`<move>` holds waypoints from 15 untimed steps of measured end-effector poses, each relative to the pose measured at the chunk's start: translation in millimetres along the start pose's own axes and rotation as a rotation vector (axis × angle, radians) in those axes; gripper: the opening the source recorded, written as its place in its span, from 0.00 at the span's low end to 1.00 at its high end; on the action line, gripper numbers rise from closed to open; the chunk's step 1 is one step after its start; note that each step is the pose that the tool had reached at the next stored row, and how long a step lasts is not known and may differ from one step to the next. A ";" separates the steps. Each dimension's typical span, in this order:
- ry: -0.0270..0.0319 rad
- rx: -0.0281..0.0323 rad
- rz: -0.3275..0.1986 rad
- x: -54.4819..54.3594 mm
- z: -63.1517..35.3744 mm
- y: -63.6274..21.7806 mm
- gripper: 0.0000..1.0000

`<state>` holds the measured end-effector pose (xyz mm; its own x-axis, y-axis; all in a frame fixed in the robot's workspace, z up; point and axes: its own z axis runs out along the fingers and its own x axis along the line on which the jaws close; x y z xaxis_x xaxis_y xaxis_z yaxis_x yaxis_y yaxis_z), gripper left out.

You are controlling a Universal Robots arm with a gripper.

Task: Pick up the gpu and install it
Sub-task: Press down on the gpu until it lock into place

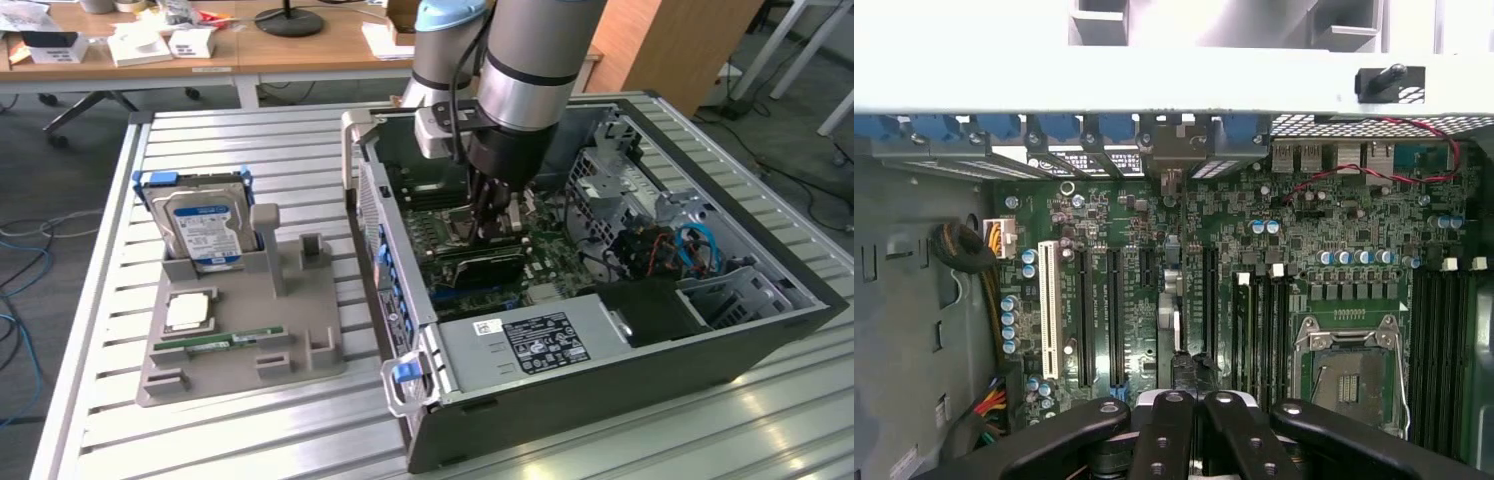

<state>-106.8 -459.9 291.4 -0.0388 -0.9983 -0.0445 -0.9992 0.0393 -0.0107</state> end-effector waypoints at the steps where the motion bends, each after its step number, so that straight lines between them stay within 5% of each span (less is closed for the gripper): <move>1: 0.0003 -0.0001 0.000 0.0 -0.1 0.0 0.11; 5: 0.0004 -0.0009 0.000 0.0 -0.2 0.1 0.11; 11: 0.0009 -0.0125 0.001 -0.1 -2.8 0.0 0.11; 15: 0.0007 -0.0140 0.001 -0.1 -3.6 0.0 0.11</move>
<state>-106.8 -459.9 295.0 -0.0394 -0.9983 -0.0438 -0.9992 0.0393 0.0033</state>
